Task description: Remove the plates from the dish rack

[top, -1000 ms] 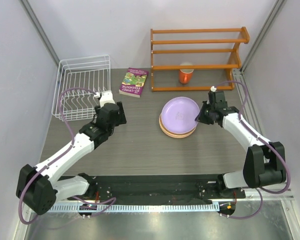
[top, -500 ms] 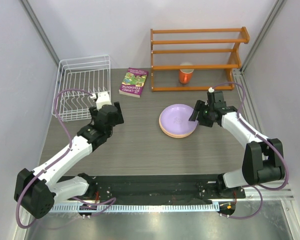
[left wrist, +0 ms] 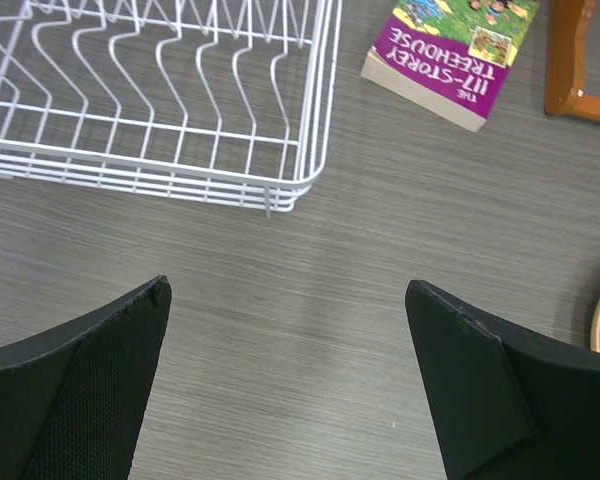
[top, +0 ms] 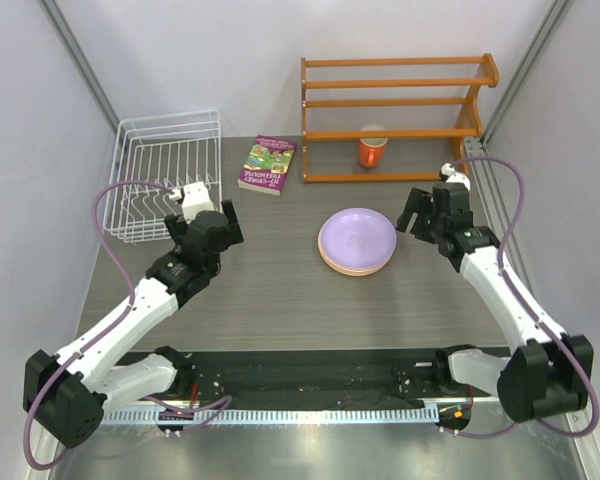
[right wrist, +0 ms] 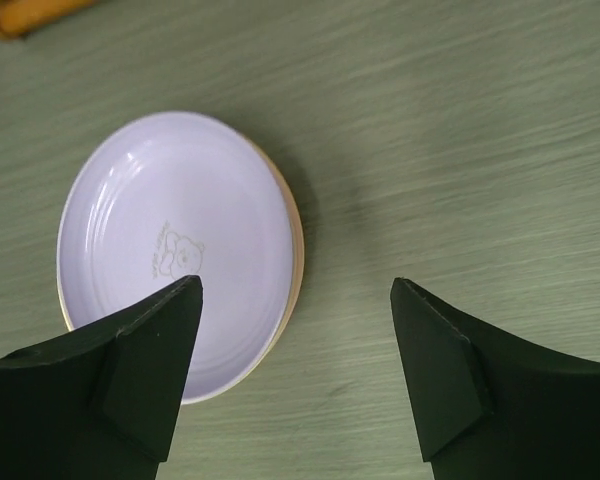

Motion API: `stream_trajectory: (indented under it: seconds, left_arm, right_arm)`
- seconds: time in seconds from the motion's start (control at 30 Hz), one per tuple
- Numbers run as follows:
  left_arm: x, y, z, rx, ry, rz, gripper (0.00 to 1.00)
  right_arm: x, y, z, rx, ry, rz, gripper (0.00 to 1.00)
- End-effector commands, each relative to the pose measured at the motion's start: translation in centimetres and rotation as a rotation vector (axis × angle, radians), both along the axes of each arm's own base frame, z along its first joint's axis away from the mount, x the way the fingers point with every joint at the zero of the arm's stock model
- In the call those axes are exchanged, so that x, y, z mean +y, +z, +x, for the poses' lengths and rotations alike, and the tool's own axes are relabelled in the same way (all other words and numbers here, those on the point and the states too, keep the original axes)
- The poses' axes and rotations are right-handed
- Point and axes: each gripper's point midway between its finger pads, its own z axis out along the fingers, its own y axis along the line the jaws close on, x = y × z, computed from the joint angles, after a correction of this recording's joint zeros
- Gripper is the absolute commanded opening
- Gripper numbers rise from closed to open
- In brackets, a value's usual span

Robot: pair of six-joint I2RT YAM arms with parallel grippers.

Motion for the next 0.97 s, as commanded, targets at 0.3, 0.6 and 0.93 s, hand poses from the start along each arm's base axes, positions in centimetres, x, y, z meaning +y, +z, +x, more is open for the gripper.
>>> stream_trajectory:
  seconds: [0.3,0.6,0.93]
  left_arm:
    - [0.4,6.3,3.0,-0.156,0.031,0.106,0.99]
    - [-0.9,4.9,3.4,-0.129,-0.033,0.100,0.99]
    - [-0.5,3.8,3.2,-0.129,-0.009,0.098,0.99]
  right_arm:
    - [-5.6,4.2,-1.2,-0.496,-0.191,-0.269,1.00]
    - [-8.4,1.7,-3.0,-0.540,-0.317,-0.377,0.99]
    - [-7.9,0.3,-2.4,-0.514,-0.301,-0.371,1.00]
